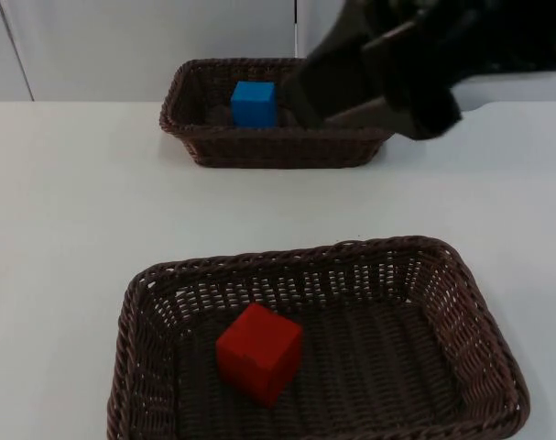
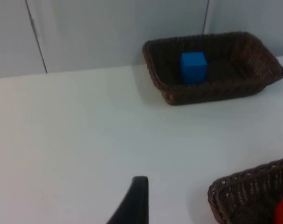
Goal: Pick up one cube with the left hand and place it into the upper basket. Pick up one cube with the right hand and place it into the lower basket.
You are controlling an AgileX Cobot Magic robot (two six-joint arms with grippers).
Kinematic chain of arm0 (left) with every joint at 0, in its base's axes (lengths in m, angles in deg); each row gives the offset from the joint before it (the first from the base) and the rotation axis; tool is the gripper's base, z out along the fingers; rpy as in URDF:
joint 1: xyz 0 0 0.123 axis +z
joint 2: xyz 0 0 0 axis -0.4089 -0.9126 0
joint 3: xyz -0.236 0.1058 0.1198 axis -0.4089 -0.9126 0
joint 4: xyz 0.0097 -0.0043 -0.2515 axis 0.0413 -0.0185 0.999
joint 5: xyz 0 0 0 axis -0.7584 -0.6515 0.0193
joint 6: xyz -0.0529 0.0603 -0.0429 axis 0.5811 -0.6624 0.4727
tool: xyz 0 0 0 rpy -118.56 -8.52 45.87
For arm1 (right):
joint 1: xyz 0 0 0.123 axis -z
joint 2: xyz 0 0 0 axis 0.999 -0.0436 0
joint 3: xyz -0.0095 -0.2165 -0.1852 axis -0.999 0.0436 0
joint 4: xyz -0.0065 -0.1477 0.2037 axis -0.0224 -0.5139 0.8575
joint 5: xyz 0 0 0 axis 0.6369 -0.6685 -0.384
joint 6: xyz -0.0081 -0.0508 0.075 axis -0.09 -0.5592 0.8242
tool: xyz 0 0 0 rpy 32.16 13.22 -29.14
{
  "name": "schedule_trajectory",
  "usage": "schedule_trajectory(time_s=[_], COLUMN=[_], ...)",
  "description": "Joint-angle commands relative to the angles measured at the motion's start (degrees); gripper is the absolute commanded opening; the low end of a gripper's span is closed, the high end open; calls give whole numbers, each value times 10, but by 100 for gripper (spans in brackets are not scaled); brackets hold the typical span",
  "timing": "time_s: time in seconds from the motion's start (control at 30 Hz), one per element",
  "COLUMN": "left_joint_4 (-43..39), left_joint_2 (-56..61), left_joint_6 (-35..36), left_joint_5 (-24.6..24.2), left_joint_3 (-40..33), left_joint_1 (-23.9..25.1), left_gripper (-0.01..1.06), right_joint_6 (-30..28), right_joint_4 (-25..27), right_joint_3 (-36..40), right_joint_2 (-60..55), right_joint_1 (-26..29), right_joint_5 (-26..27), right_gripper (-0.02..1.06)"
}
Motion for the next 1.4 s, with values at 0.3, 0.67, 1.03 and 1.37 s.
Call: schedule_trajectory(time_s=[0.3, 0.67, 1.03, 1.37], left_joint_4=[-1, 1, 4, 17], left_joint_2=[92, 140, 196, 196], left_joint_6=[0, -29, -56, -56], left_joint_5=[-69, -157, -194, -192], left_joint_3=[-2, -2, -2, -47], left_joint_1=[2, 2, 2, 2], left_gripper=[87, 87, 87, 87], right_joint_6=[-1, -1, -1, -1], right_joint_4=[-4, -6, -5, -4], right_joint_3=[88, 173, 219, 219], right_joint_2=[120, 260, 464, 623], right_joint_1=[-2, -2, -2, -2], right_joint_5=[15, 15, -103, -233], right_gripper=[79, 79, 79, 79])
